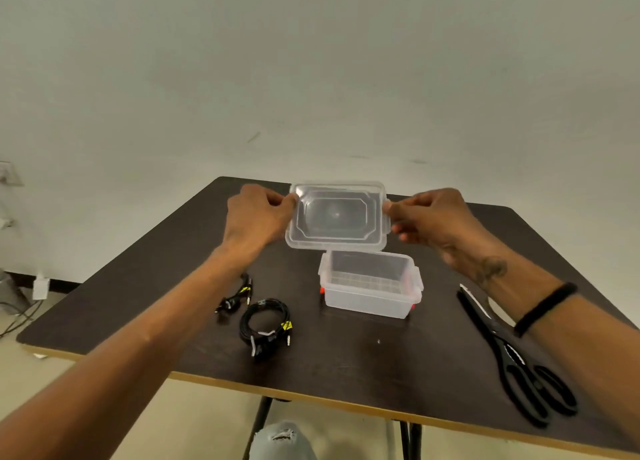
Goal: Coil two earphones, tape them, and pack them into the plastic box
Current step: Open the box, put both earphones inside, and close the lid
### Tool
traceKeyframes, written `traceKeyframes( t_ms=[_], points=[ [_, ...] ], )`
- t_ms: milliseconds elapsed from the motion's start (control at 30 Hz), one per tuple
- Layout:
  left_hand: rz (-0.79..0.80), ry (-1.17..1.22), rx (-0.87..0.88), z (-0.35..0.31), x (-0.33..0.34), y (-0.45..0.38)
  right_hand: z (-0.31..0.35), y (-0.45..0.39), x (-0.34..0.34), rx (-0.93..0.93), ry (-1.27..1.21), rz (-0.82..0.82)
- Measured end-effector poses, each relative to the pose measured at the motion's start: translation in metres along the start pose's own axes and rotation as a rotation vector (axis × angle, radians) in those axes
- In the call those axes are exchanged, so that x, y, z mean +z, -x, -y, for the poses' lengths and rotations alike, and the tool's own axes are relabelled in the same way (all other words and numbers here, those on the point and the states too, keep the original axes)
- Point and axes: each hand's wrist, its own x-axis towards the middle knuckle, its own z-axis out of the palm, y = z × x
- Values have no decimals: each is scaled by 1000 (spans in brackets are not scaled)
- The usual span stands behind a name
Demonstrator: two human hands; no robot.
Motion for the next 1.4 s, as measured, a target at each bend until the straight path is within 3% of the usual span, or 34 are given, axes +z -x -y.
traceKeyframes(
  t_ms=[133,267,400,600,767,867,967,1067,1200,1400],
  points=[
    [-21,216,-84,20,-18,-31,14,-36,43,-12,-143,58],
    [-13,374,-225,55,-22,-53,7,-75,79,105,-212,114],
    [24,191,-233,96,-14,-56,-12,-99,107,160,-39,154],
    [5,2,-235,129,-7,-48,-32,-111,125,-11,473,270],
    [34,-50,-215,134,-9,-44,-32,-104,133,-151,747,305],
    [66,-78,-225,133,-12,-44,-28,-95,135,-204,830,302],
    [104,-169,-264,131,-27,-46,-20,-72,136,-381,860,241],
    [165,-316,-299,131,-47,-39,-6,-31,135,-510,870,315],
    [237,-401,-362,129,-57,-19,-5,16,139,-457,971,448],
    [165,-460,-349,130,-44,-7,-19,36,155,-409,1037,475]
  ],
)
